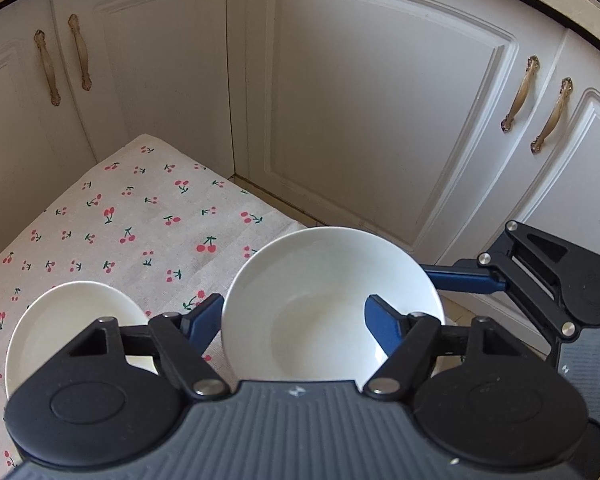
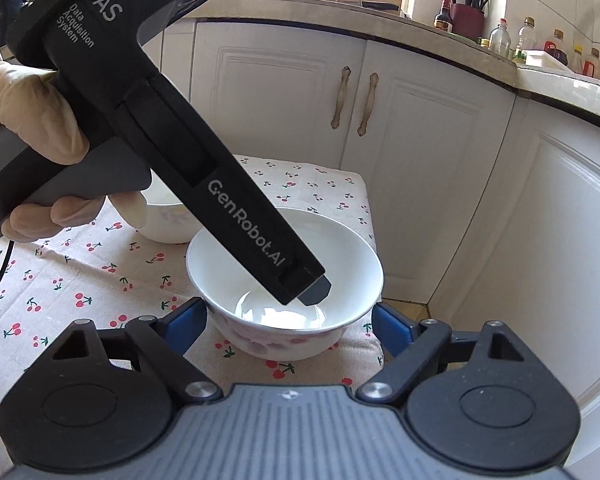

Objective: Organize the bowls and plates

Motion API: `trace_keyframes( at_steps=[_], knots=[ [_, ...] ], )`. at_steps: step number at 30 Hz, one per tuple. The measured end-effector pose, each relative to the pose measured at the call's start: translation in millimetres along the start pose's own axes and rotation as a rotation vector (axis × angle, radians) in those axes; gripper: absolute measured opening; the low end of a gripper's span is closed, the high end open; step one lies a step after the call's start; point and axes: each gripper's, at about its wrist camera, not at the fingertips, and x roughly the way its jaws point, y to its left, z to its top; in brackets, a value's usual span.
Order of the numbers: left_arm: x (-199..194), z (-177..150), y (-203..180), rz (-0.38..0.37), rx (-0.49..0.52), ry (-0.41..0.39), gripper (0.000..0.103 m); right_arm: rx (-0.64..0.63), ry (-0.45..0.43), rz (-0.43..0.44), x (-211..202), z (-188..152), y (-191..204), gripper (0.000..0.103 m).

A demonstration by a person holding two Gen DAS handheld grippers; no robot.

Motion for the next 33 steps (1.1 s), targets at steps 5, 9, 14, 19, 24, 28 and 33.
trace_keyframes(
  at_steps=[5, 9, 14, 19, 24, 28, 33],
  knots=[
    [1, 1, 1, -0.003, 0.001, 0.002, 0.069, 0.005, -0.002, 0.004, 0, 0, 0, 0.091],
    [1, 1, 1, -0.002, 0.002, 0.002, 0.069, 0.008, -0.002, 0.006, 0, 0, -1, 0.091],
    [-1, 0, -1, 0.000, 0.013, 0.002, 0.069, 0.016, 0.003, 0.004, -1, 2, -1, 0.090],
    [-9, -3, -6, 0.001, 0.021, -0.005, 0.069, 0.017, 0.002, 0.010, -6, 3, 1, 0.090],
    [-25, -7, -15, 0.003, 0.026, -0.020, 0.069, 0.009, 0.002, 0.007, -18, 5, 6, 0.090],
    [-40, -14, -22, 0.001, 0.024, -0.028, 0.069, 0.007, 0.000, 0.016, -31, 6, 12, 0.090],
    [-62, -25, -31, 0.004, 0.014, -0.045, 0.069, 0.001, -0.005, 0.029, -52, 7, 22, 0.090]
  ],
)
